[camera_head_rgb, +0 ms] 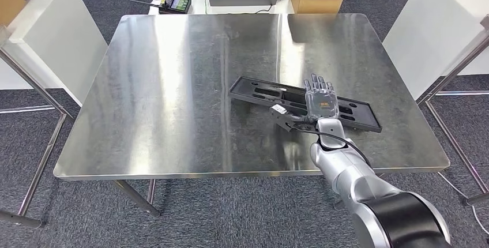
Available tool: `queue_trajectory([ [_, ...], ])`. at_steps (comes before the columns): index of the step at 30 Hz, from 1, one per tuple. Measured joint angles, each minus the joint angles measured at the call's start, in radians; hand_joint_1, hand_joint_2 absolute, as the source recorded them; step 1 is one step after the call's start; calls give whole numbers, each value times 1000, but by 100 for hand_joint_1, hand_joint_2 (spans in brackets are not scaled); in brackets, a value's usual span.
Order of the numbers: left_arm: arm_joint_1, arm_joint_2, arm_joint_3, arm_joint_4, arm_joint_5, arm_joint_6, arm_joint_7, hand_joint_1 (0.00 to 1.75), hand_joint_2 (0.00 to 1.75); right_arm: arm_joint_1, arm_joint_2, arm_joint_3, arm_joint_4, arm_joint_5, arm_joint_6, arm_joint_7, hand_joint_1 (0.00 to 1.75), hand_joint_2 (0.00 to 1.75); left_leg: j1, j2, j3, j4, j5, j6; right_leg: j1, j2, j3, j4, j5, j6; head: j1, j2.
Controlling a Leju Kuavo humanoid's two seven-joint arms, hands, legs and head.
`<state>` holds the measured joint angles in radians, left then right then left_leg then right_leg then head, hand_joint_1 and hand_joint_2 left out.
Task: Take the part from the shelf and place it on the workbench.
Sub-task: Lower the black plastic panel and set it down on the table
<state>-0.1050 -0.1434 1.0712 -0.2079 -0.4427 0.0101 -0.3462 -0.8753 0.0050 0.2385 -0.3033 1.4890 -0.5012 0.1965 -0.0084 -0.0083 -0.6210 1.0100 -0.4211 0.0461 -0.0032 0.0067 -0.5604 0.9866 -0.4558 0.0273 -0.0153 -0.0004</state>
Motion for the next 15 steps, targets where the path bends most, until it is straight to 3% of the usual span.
queue_trajectory([
  [11,0,0,0,0,-1,-4,12,0,0,5,2,-37,0,-40,165,-37,0,0,0,0,-1,0,0,0,0,0,-1,0,0,0,0,0],
  [15,0,0,0,0,-8,-9,18,0,0,5,2,-61,0,-55,332,-85,0,0,0,0,0,0,0,0,0,0,0,0,0,0,0,0],
])
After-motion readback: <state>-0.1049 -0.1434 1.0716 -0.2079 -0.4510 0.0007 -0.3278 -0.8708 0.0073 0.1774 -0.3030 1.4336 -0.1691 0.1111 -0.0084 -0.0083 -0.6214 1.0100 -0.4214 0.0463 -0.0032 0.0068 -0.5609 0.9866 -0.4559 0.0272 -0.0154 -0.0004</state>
